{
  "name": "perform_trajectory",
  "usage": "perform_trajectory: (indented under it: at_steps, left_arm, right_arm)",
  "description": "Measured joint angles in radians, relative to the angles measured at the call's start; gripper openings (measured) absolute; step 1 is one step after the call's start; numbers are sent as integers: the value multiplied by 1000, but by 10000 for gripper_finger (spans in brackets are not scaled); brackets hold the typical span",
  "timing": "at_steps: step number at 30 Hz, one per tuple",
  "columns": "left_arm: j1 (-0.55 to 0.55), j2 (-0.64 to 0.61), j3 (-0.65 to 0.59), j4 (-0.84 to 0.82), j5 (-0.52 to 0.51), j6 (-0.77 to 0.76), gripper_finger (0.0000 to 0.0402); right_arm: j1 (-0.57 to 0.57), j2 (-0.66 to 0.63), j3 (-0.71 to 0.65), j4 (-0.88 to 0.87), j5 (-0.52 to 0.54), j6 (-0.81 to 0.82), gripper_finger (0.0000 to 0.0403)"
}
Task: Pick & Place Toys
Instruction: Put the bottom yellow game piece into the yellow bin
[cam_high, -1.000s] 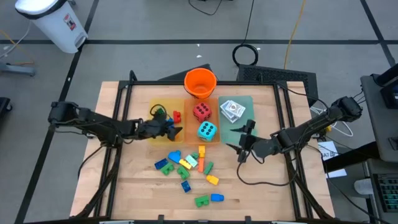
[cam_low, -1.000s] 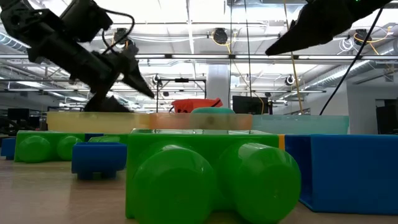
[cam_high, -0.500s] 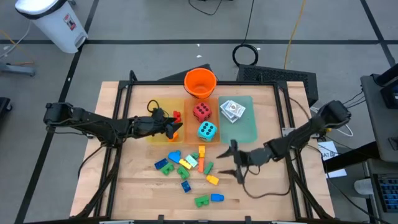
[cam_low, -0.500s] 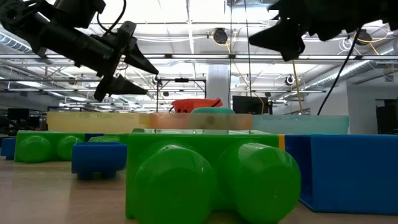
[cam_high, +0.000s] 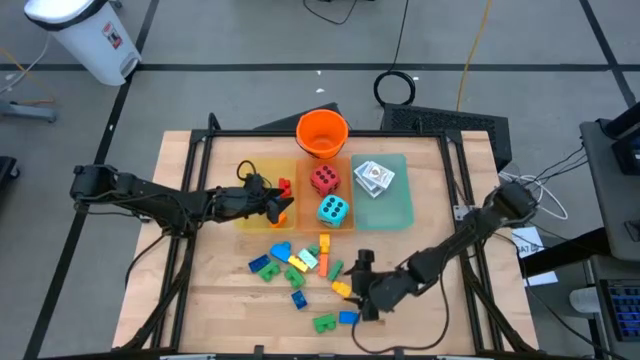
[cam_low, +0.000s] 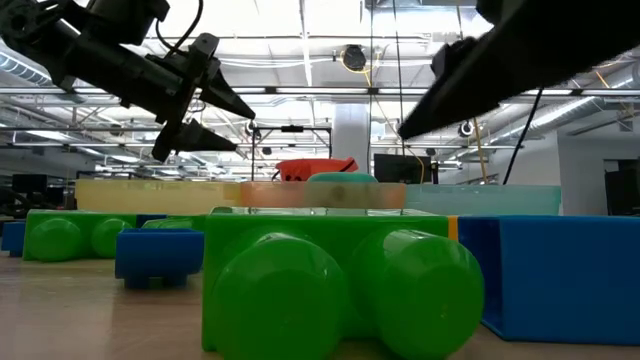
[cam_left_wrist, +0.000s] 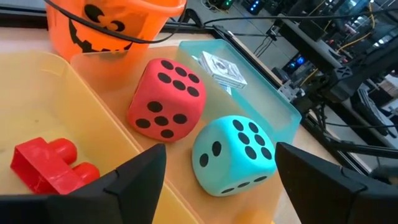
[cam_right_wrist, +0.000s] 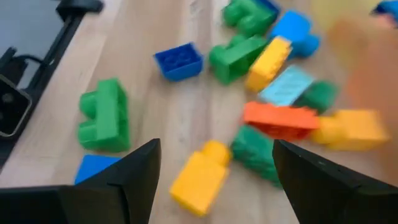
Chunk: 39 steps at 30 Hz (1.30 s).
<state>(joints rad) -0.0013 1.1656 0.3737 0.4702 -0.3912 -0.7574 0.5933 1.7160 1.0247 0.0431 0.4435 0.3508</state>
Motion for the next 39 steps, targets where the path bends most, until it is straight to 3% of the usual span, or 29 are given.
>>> perform_trajectory:
  at_steps: [8,26,31,37,39]
  left_arm:
    - [0,0,0,4,-1,-4,308]
    - [0,0,0,5,0,-10,308]
    - [0,0,0,5,0,-7,308]
    - [0,0,0,6,0,-8,308]
    - [0,0,0,6,0,-8,308]
  right_arm:
    - [10,120,31,-4,-2,145,273]
    - [8,198,31,-2,0,194,209]
    - [8,189,31,-4,0,178,168]
    - [8,141,30,-27,-5,116,85]
    - [10,105,30,-50,-6,75,79]
